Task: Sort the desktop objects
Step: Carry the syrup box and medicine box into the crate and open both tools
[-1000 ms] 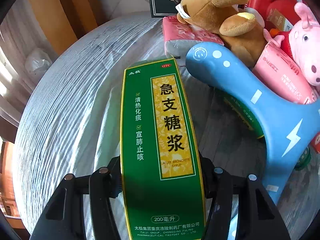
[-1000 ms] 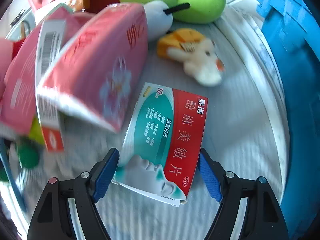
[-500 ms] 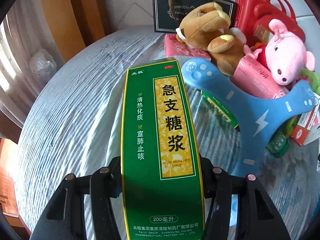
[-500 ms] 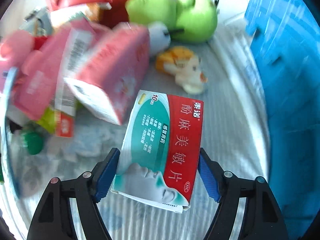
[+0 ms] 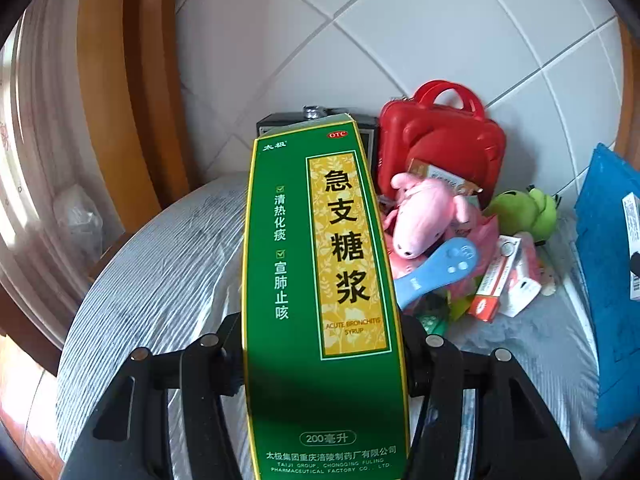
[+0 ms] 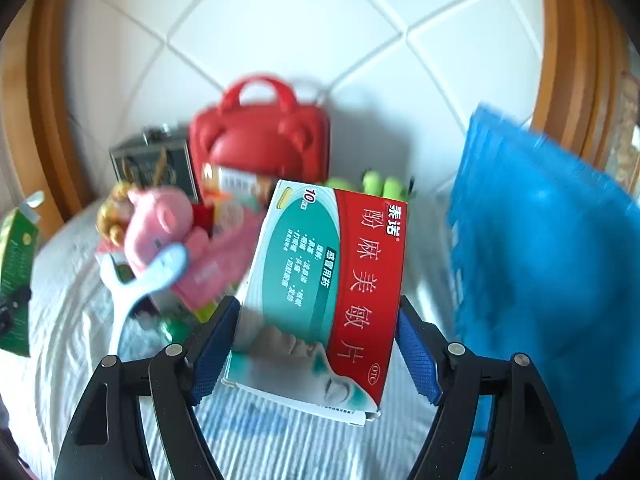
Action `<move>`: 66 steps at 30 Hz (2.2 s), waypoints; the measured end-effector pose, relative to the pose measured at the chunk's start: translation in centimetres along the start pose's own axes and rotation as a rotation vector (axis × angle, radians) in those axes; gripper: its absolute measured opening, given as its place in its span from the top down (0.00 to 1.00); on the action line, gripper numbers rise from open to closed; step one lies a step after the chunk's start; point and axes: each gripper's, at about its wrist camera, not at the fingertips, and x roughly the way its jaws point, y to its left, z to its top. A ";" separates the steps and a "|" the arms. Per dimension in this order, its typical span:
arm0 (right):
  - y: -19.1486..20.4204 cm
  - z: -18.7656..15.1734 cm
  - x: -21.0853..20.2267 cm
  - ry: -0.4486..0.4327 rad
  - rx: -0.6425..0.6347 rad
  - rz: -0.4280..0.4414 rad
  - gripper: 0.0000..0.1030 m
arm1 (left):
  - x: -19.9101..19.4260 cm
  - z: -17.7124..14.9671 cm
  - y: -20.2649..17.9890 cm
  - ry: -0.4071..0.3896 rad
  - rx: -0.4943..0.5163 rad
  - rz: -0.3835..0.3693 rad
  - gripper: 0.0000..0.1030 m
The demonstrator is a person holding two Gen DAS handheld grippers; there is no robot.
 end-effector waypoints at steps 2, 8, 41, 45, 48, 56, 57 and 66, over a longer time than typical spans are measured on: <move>-0.2 0.1 -2.3 -0.051 0.004 -0.007 0.26 | -1.6 0.4 -1.6 -0.030 0.020 -0.025 0.47; -2.4 1.3 -8.7 -0.198 0.034 -0.032 0.26 | -5.7 1.8 -6.8 -0.118 0.100 -0.121 0.47; -33.1 7.5 -13.8 -0.289 0.123 -0.542 0.25 | -15.6 10.8 -52.2 -0.201 0.455 -0.616 0.47; -36.6 7.5 -10.8 -0.235 0.141 -0.545 0.25 | -14.3 10.8 -55.7 -0.192 0.480 -0.606 0.47; -38.4 7.4 -8.6 -0.194 0.155 -0.532 0.25 | -12.5 10.4 -58.2 -0.154 0.513 -0.595 0.47; -40.9 6.4 -3.2 -0.037 0.171 -0.508 0.25 | -9.0 8.3 -60.3 -0.033 0.586 -0.540 0.46; -41.1 6.3 -2.9 -0.023 0.167 -0.508 0.25 | -8.9 8.1 -60.4 -0.019 0.590 -0.543 0.46; -41.7 5.2 -1.5 0.042 0.139 -0.531 0.25 | -9.8 7.0 -60.7 -0.053 0.652 -0.521 0.27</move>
